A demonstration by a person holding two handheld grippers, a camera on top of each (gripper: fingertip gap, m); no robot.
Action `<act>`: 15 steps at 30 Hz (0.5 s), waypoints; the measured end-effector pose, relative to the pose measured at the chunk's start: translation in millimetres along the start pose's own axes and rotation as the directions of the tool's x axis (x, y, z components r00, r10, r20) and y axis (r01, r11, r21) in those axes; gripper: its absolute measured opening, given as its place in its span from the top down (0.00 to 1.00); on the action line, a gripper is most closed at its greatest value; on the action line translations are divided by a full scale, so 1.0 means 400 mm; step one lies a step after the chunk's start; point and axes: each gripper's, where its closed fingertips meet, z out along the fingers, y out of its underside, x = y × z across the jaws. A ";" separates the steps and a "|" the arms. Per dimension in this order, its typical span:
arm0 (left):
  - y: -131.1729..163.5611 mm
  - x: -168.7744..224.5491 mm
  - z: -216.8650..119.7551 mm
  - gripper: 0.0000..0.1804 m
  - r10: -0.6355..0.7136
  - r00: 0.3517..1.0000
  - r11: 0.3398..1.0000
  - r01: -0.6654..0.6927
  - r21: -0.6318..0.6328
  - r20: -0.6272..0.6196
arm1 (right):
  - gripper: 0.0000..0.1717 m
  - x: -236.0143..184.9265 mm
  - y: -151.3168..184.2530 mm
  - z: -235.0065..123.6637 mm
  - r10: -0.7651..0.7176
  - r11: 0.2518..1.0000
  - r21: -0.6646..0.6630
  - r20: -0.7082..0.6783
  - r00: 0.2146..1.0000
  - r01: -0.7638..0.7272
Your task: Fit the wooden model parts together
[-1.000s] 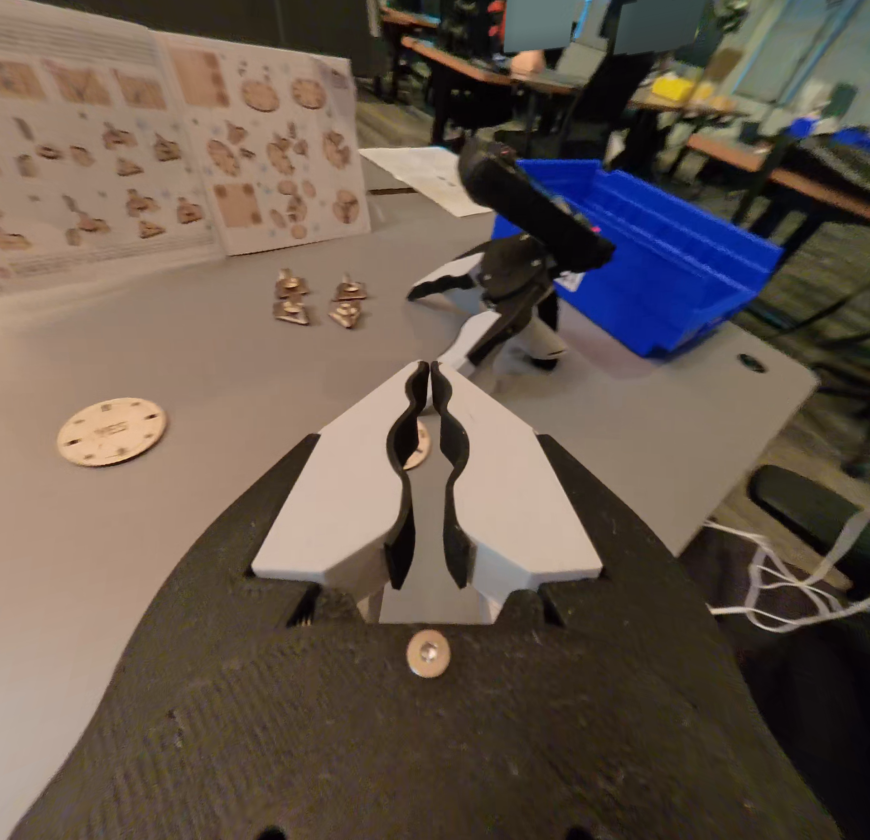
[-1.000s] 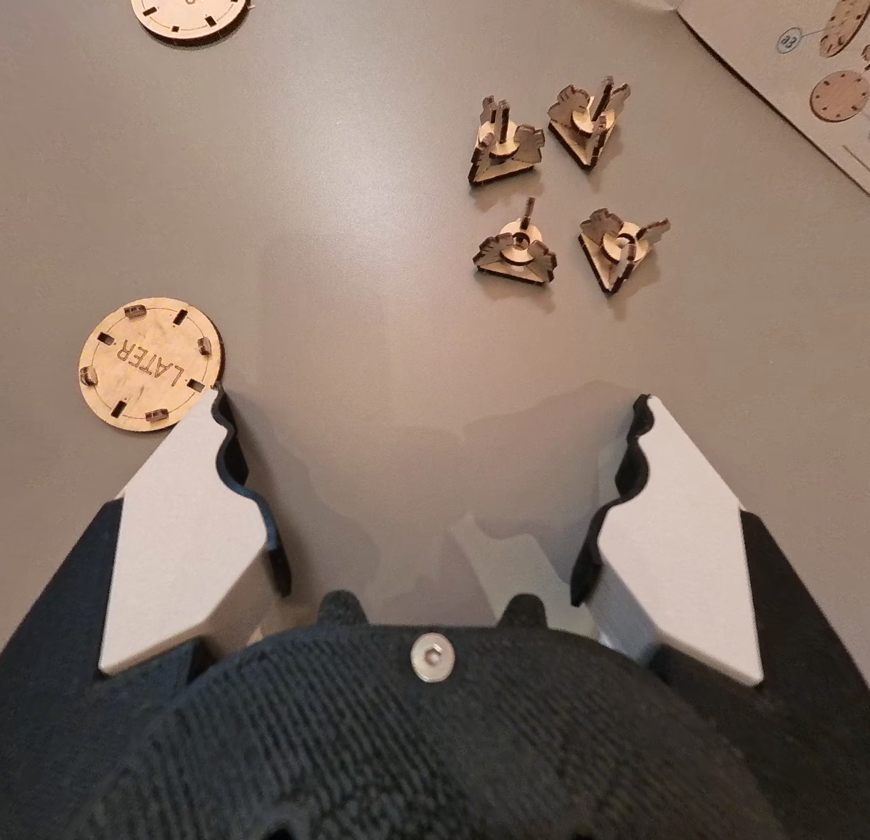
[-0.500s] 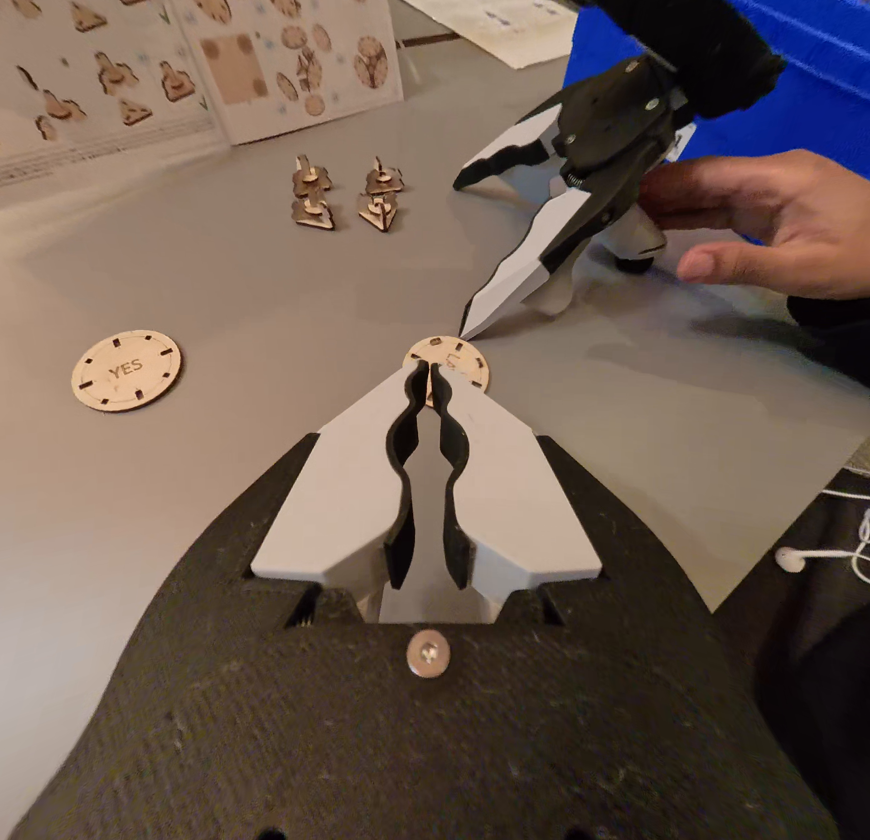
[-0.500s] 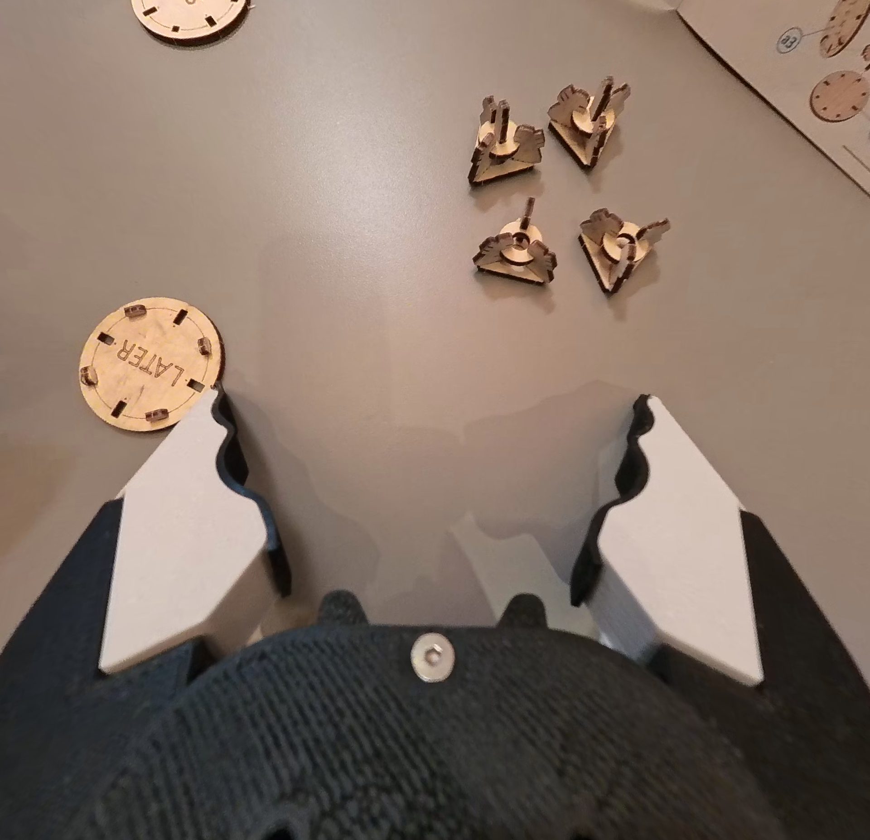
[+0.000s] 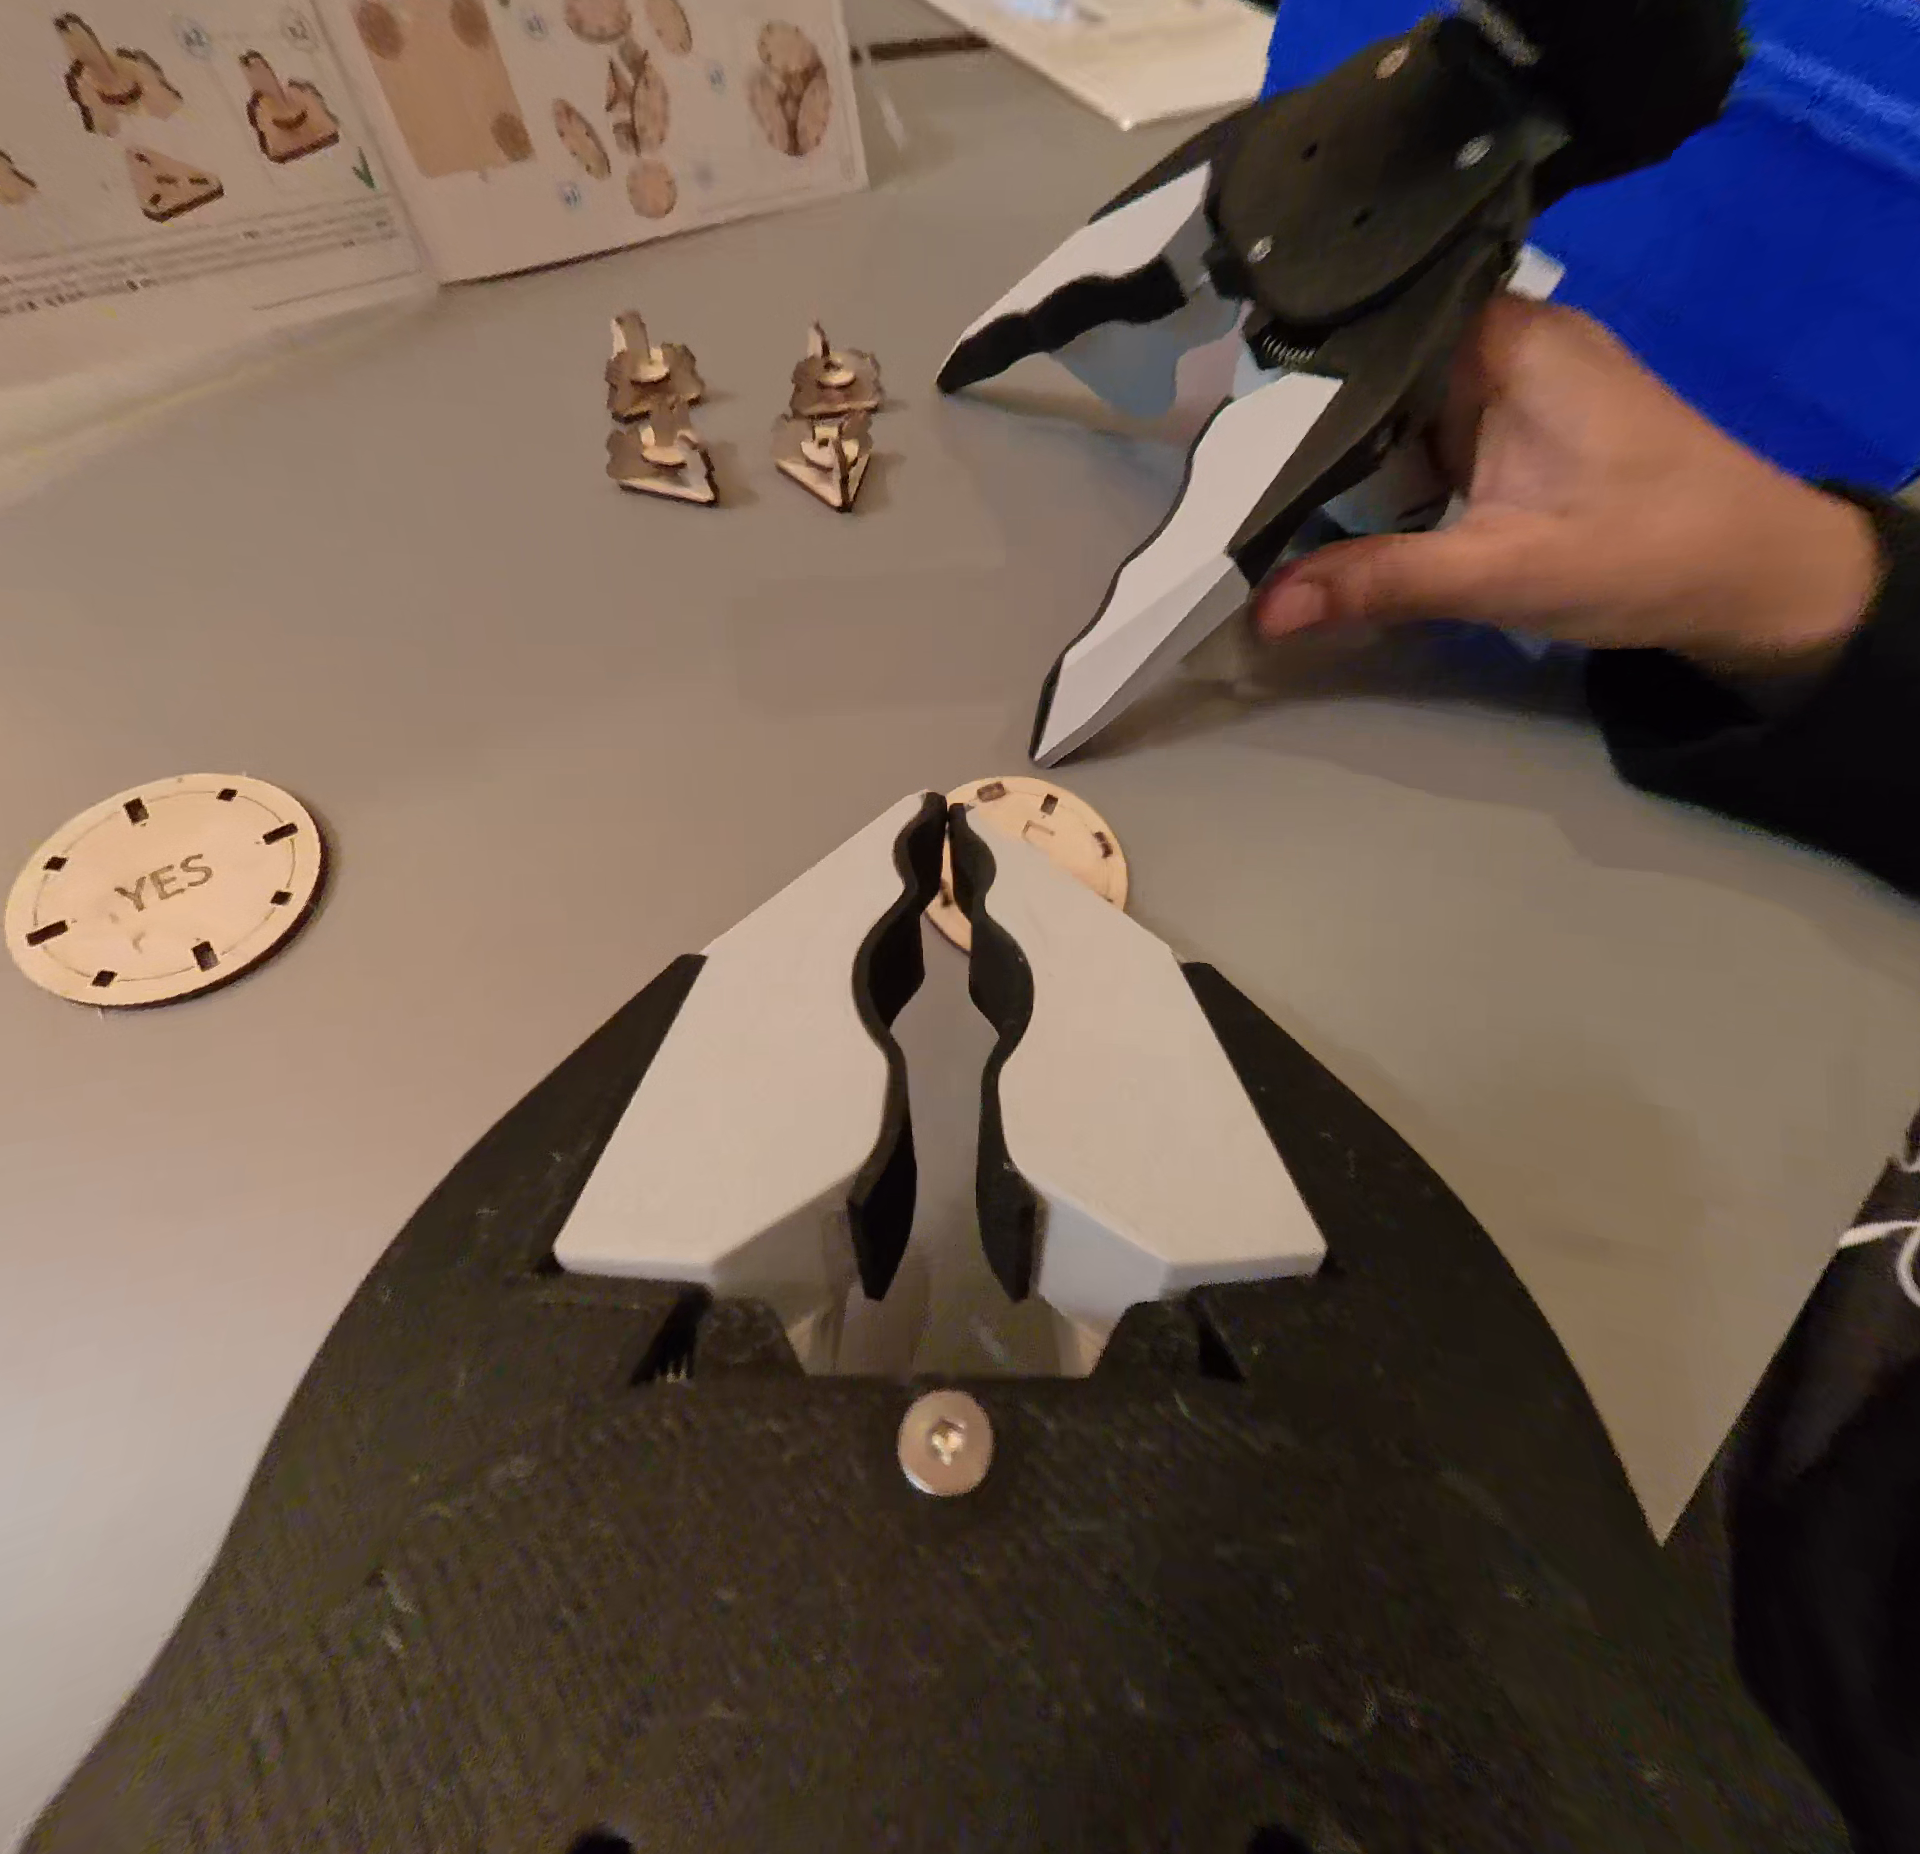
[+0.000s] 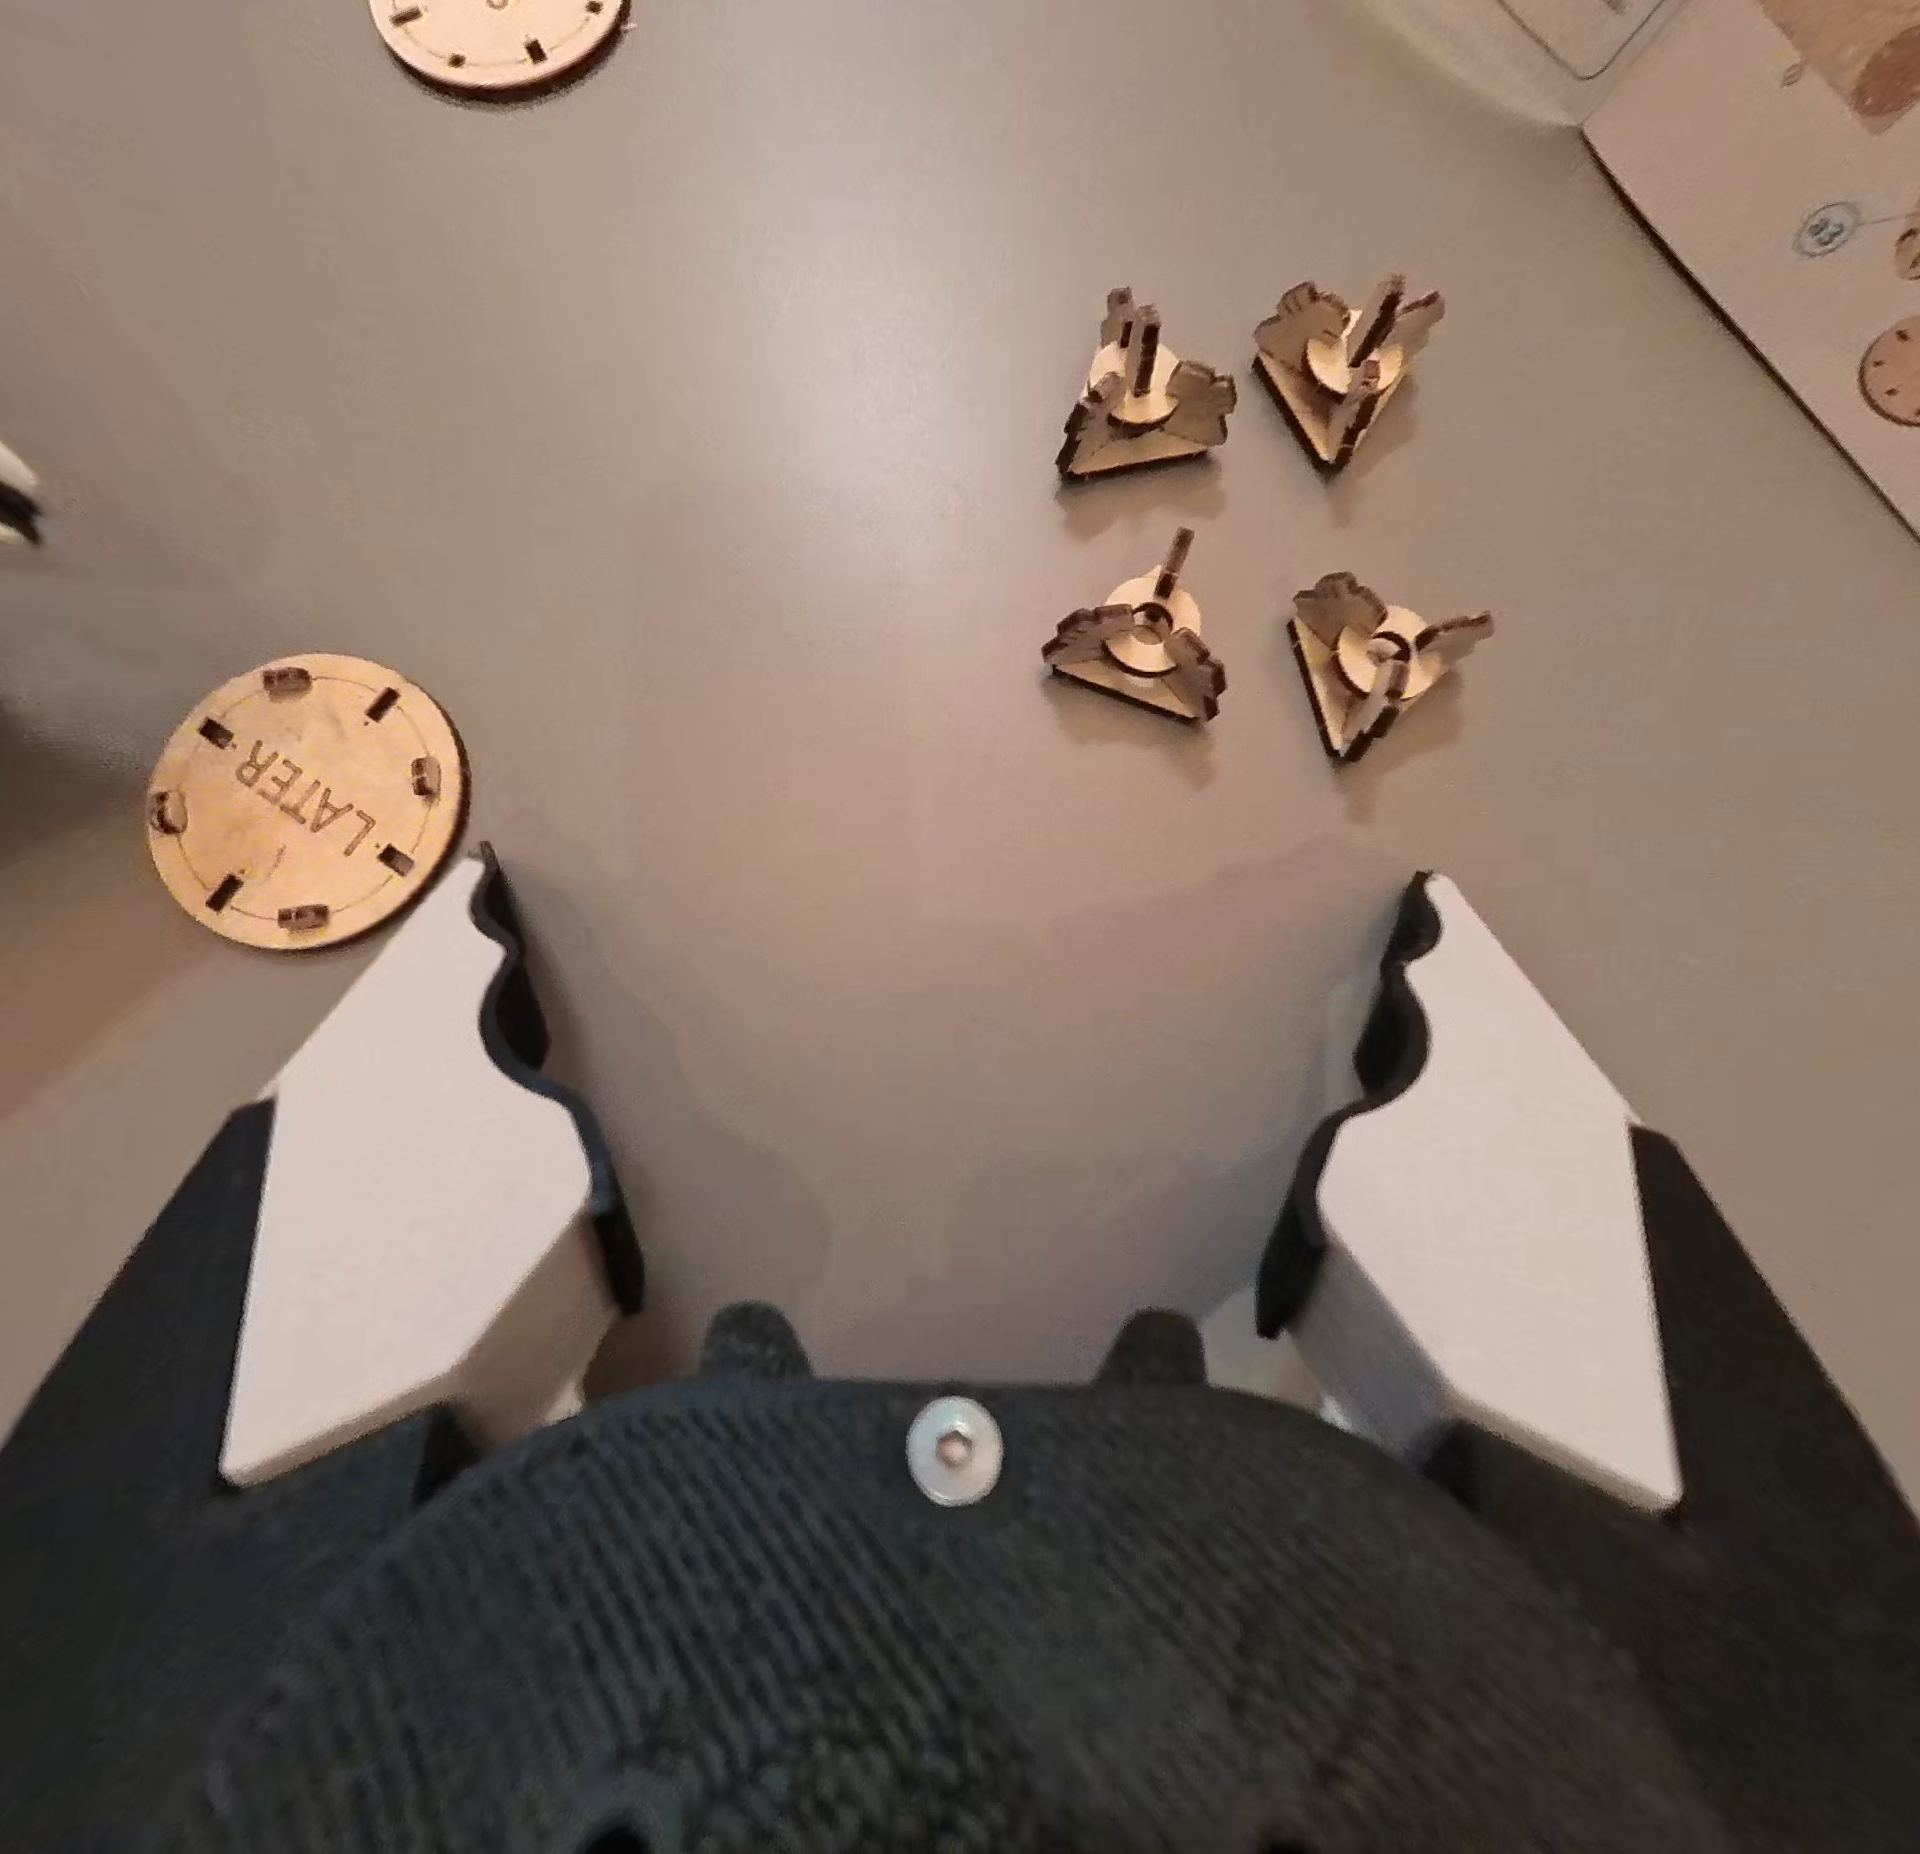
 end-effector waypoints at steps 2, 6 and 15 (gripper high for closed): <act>-0.008 -0.003 -0.006 1.00 -0.041 0.999 0.999 0.041 0.027 -0.026 | 0.17 0.023 -0.008 -0.013 -0.008 1.000 -0.009 -0.033 0.999 0.008; -0.010 -0.011 -0.009 1.00 -0.116 0.991 0.992 0.119 0.036 -0.073 | 0.44 0.002 -0.091 -0.075 -0.080 0.976 0.203 -0.025 0.996 0.084; 0.002 -0.010 0.003 1.00 -0.118 0.990 0.993 0.118 -0.006 -0.072 | 0.82 -0.138 -0.120 -0.109 -0.236 0.923 0.331 0.085 0.968 0.196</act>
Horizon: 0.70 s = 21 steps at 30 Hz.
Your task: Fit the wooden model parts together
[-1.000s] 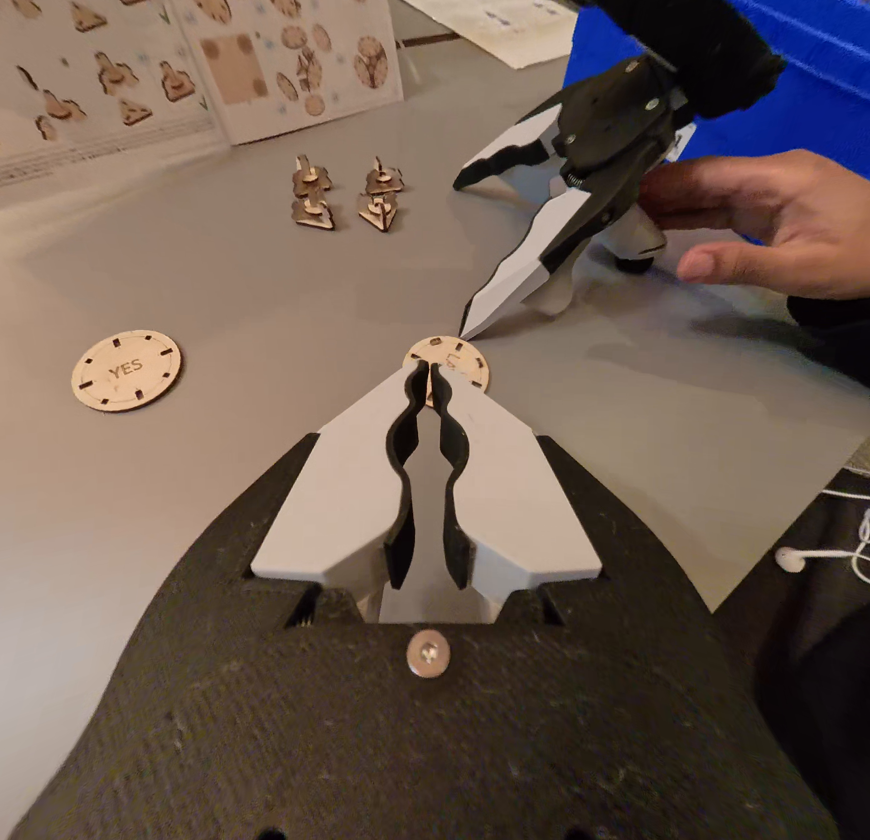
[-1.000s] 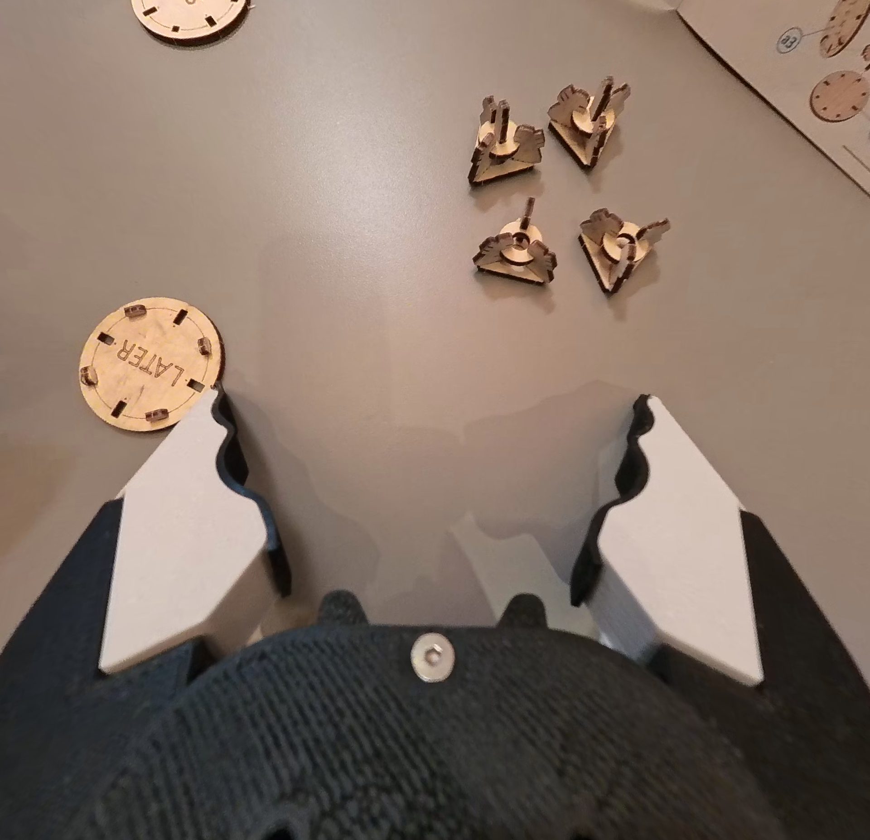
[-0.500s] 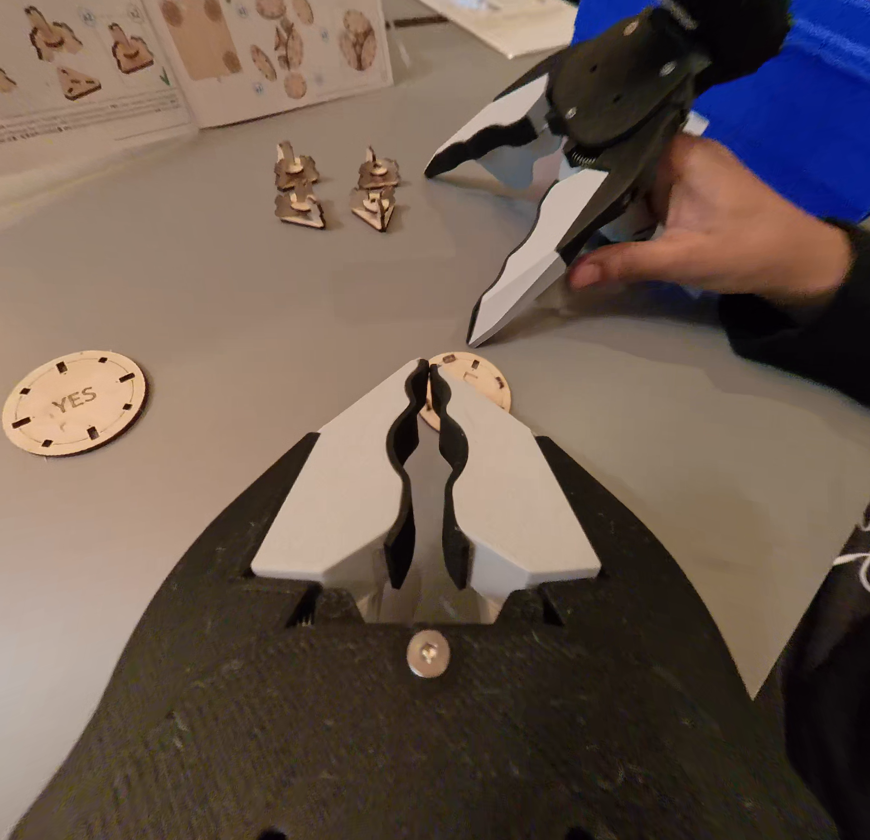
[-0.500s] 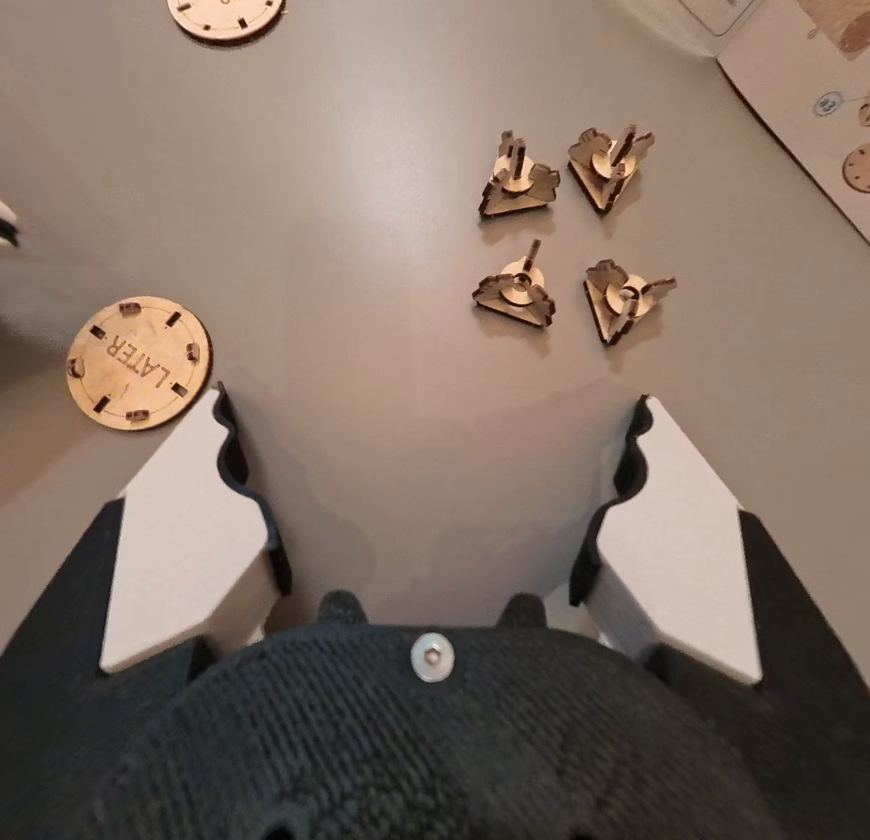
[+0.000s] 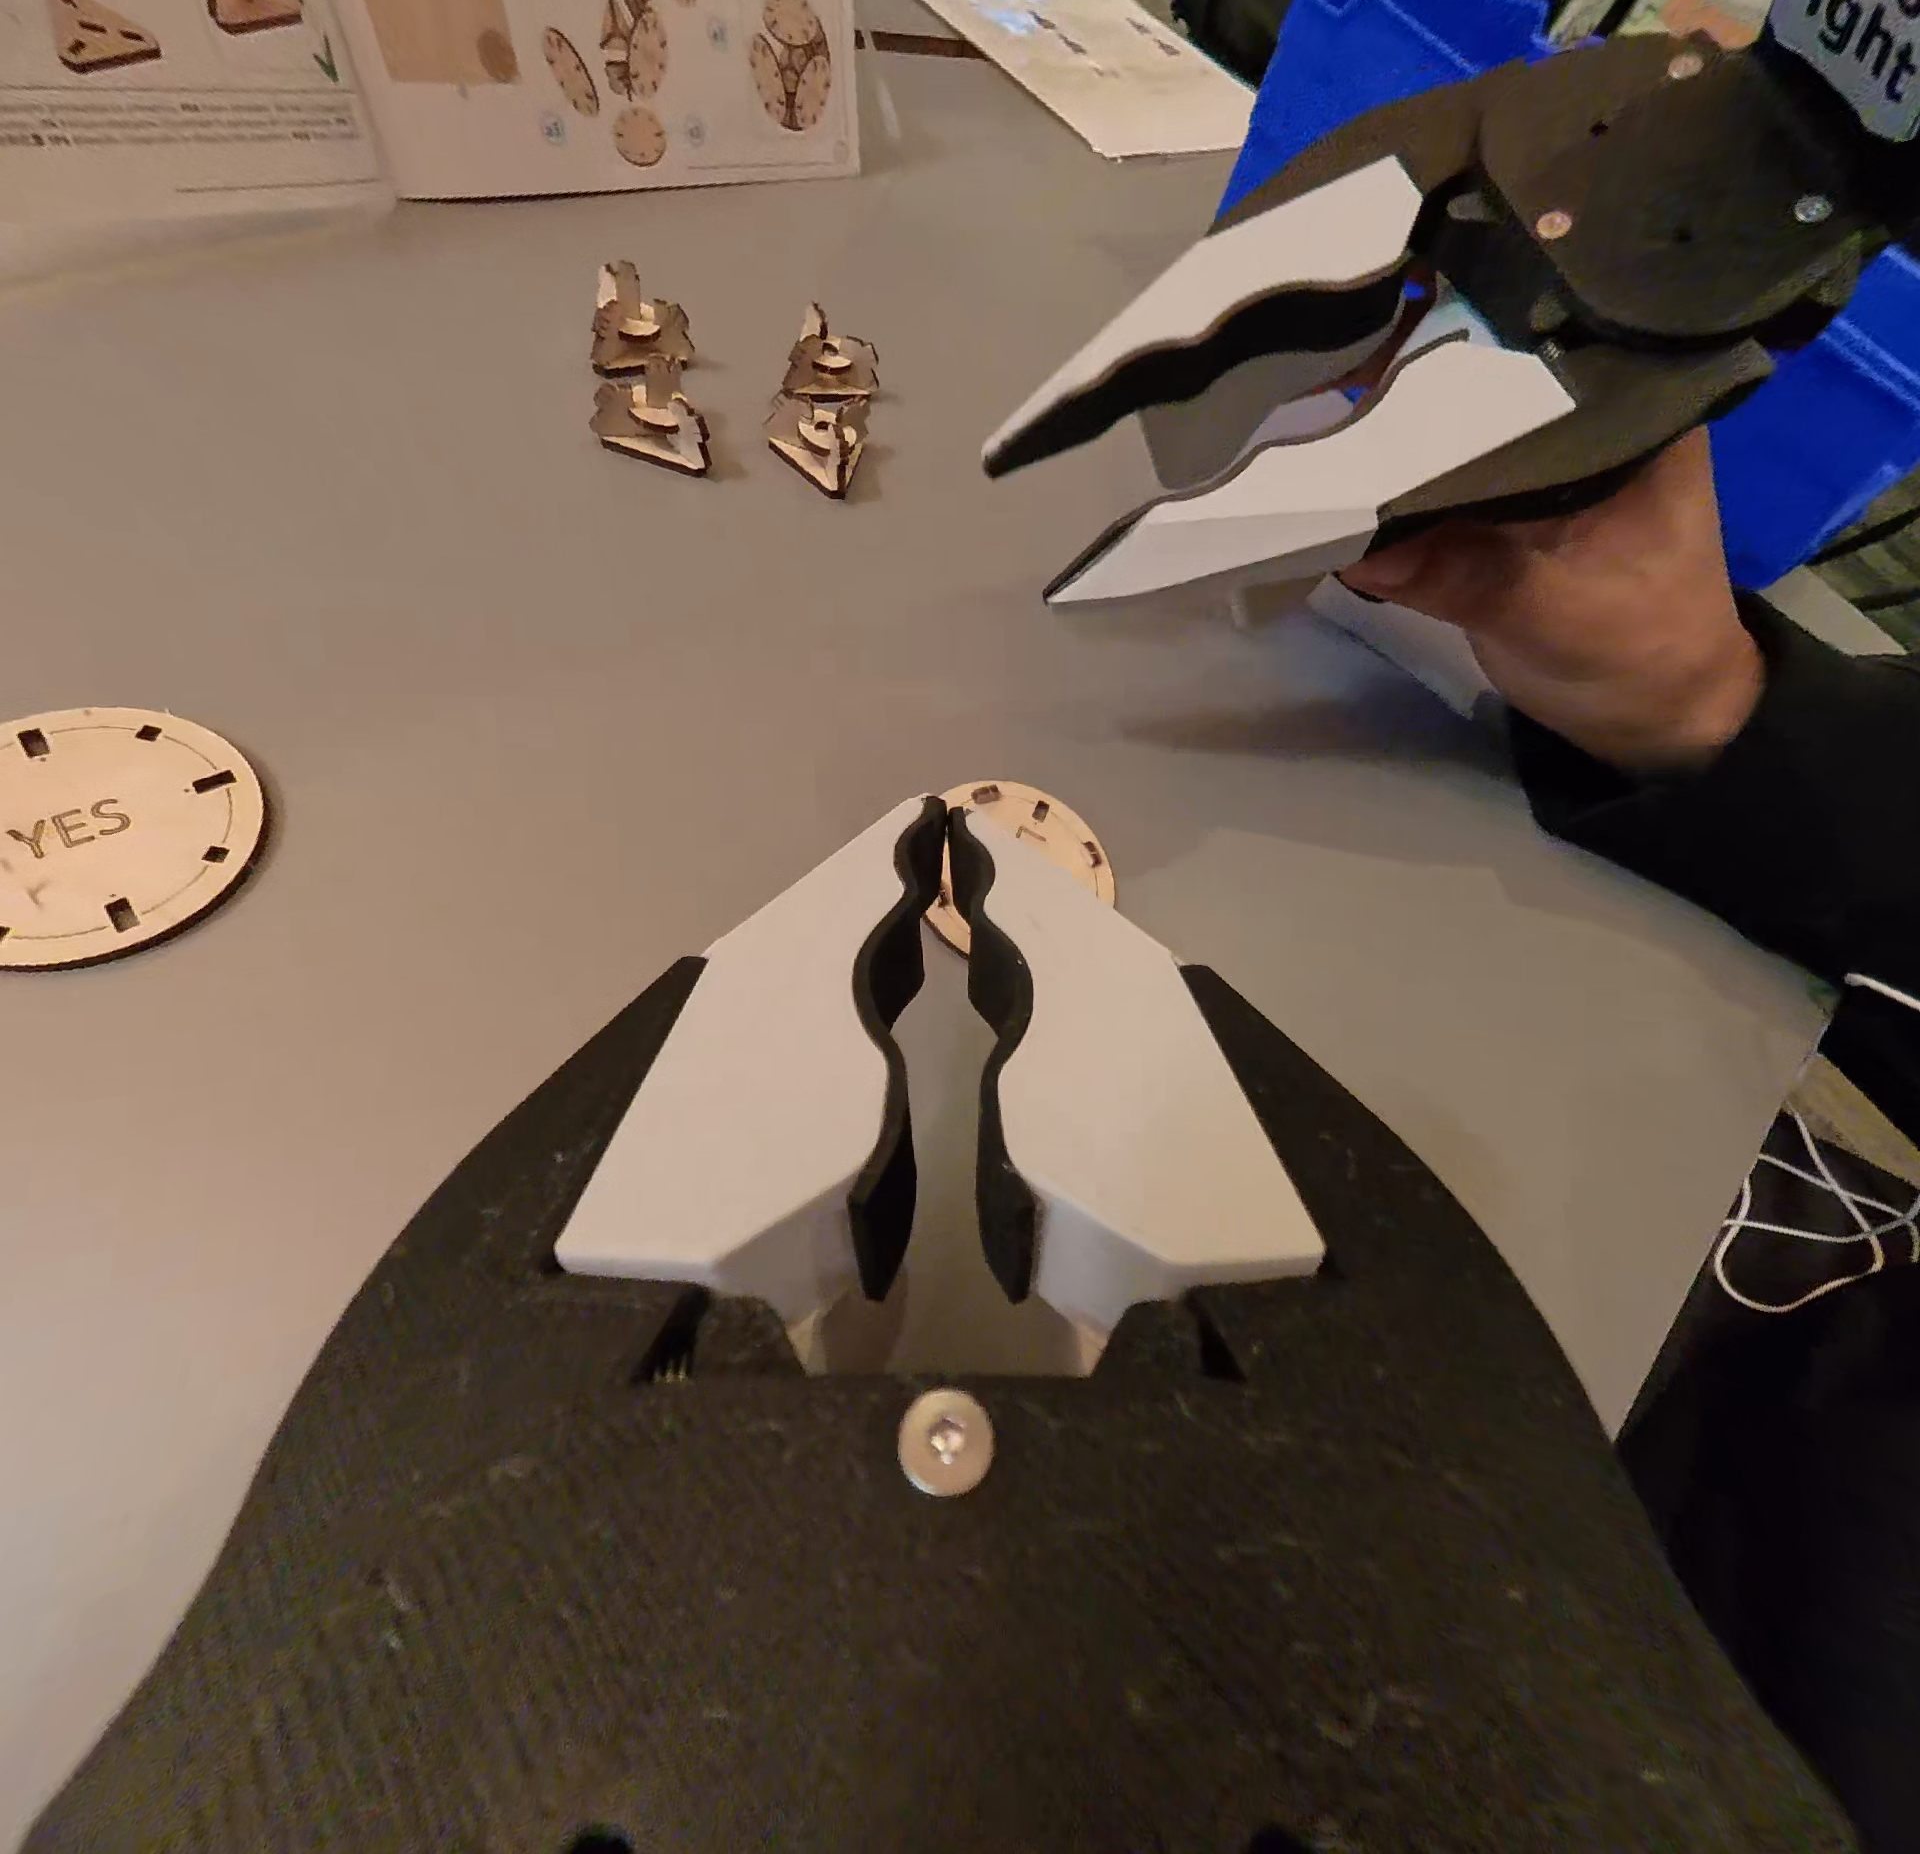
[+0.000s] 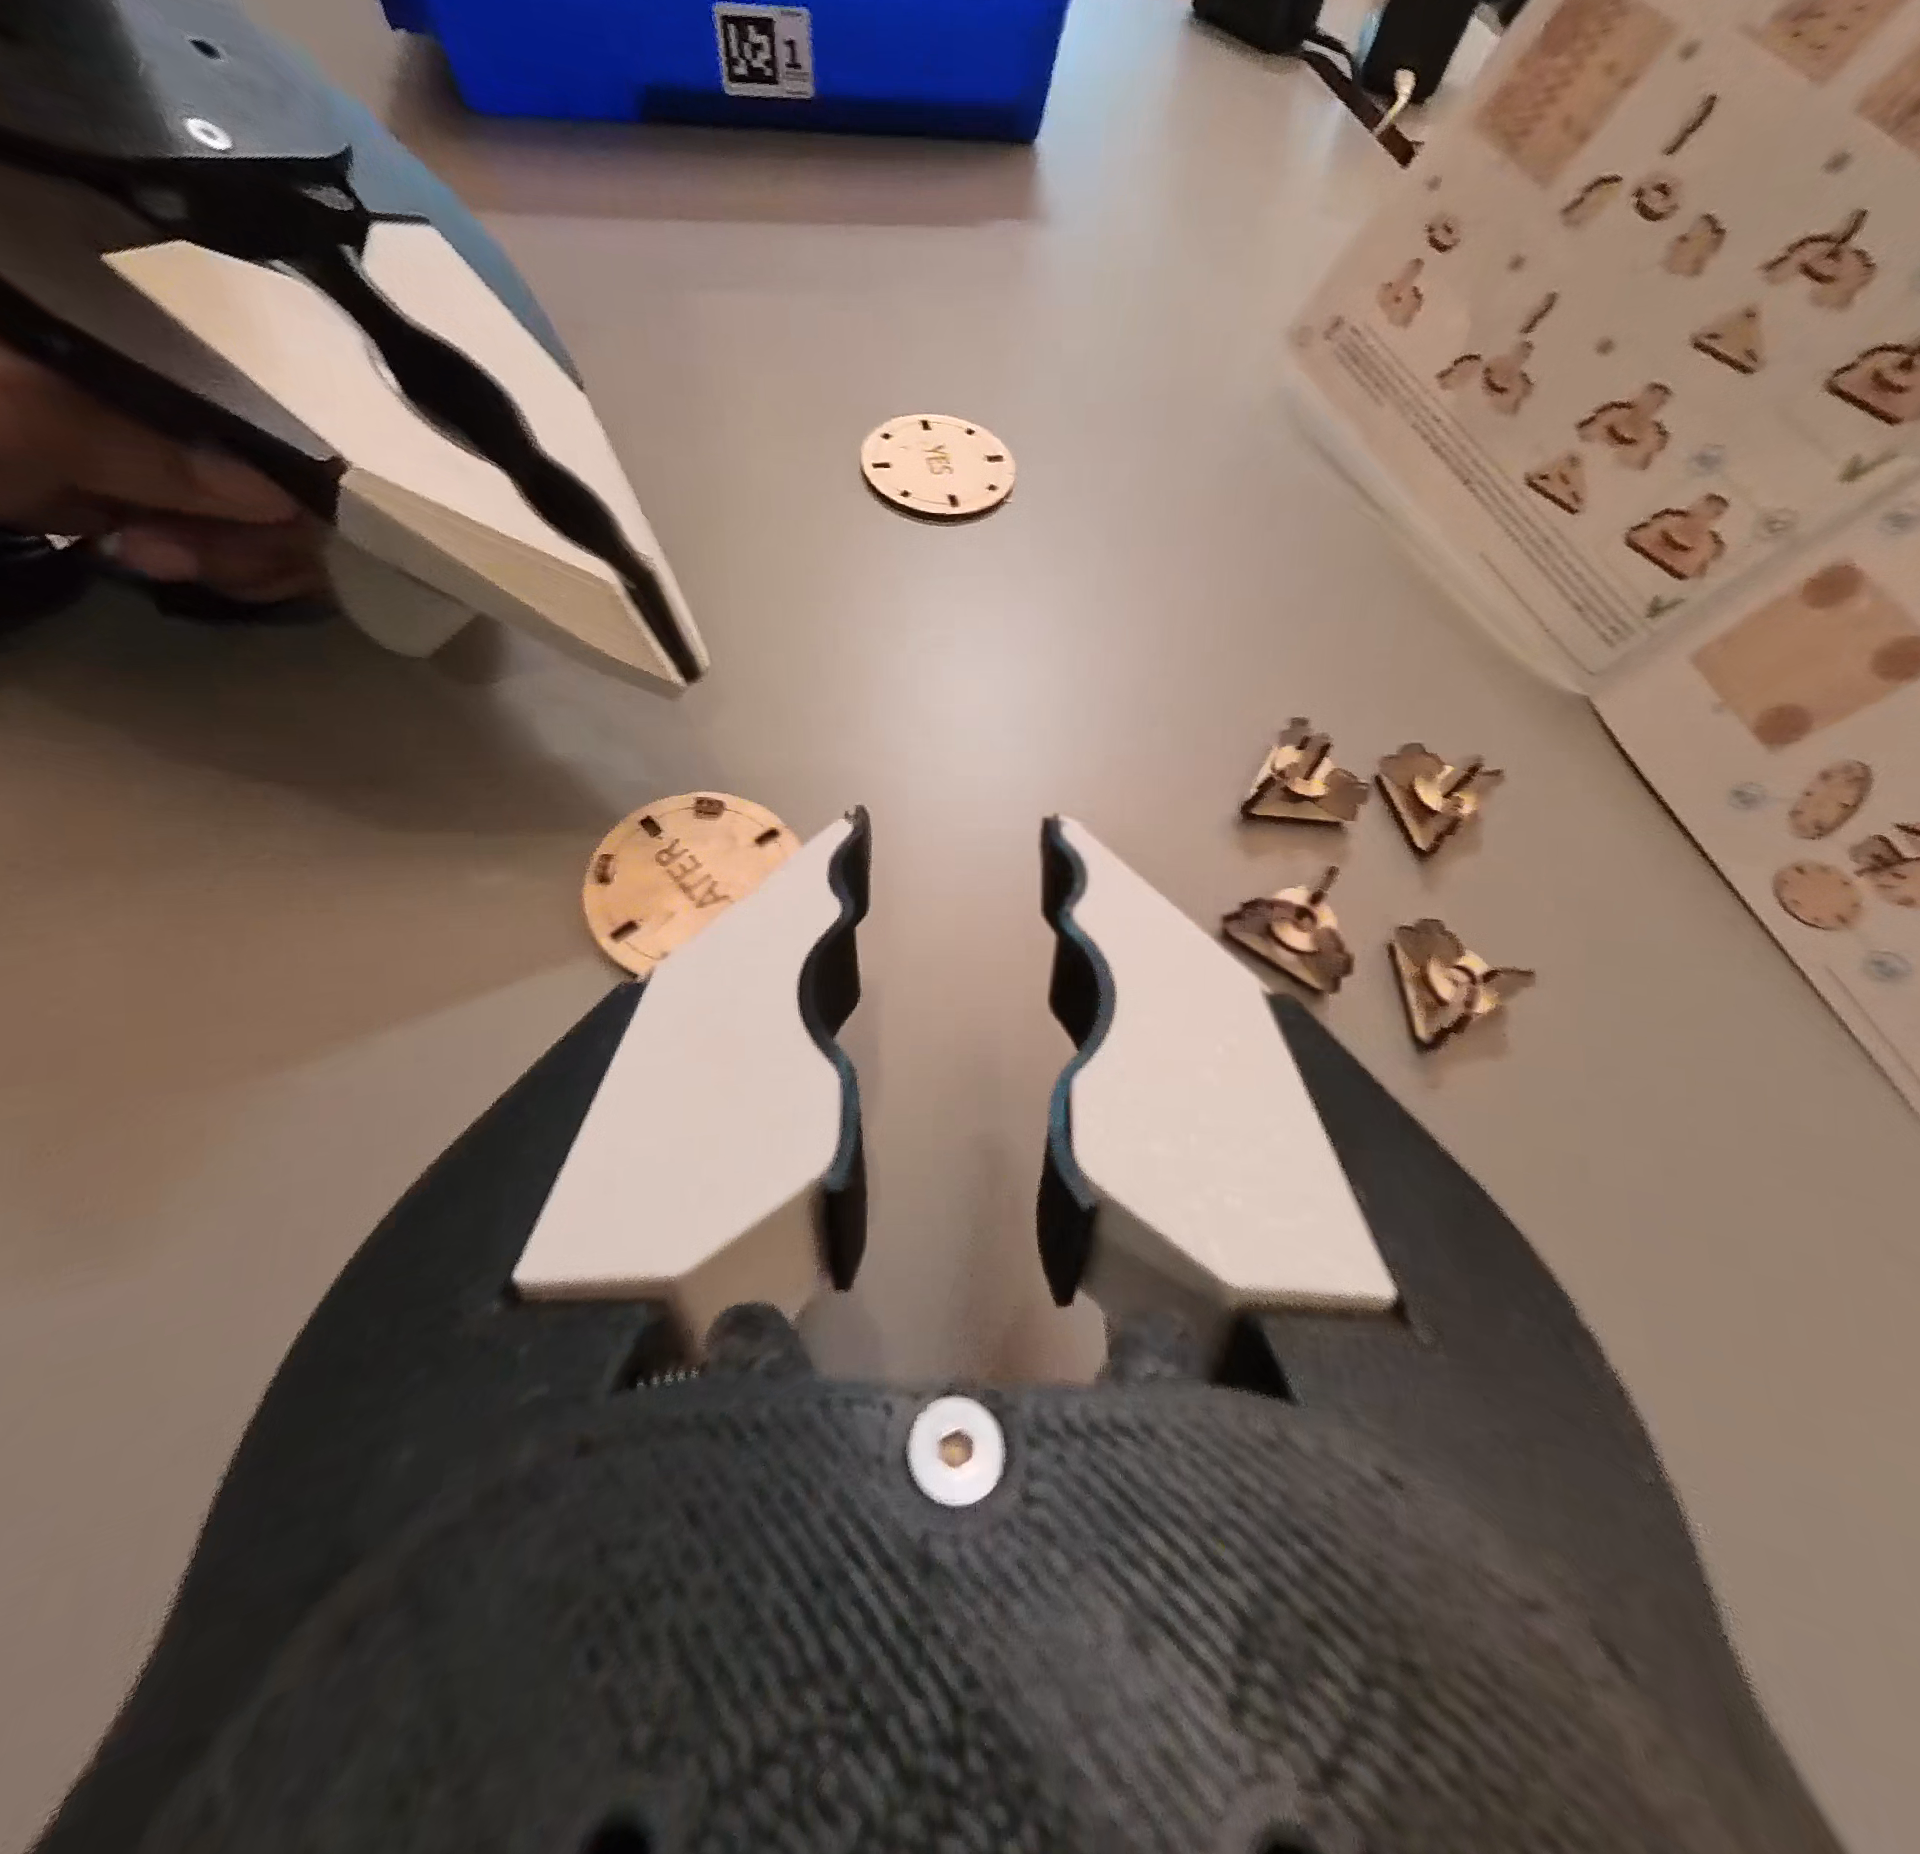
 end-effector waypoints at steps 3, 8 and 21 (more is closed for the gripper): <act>0.004 0.002 0.003 1.00 0.017 1.000 1.000 -0.016 -0.012 0.009 | 0.86 -0.021 0.000 0.005 0.018 1.000 0.015 0.018 1.000 -0.018; 0.010 0.008 0.009 1.00 0.053 0.998 0.998 -0.052 -0.034 0.018 | 0.95 -0.028 0.021 0.014 0.029 0.999 -0.037 0.025 0.999 -0.028; 0.088 0.049 -0.009 0.96 0.270 0.963 0.946 -0.267 -0.184 -0.014 | 1.00 -0.149 0.046 0.017 -0.083 0.990 -0.093 0.232 0.969 0.107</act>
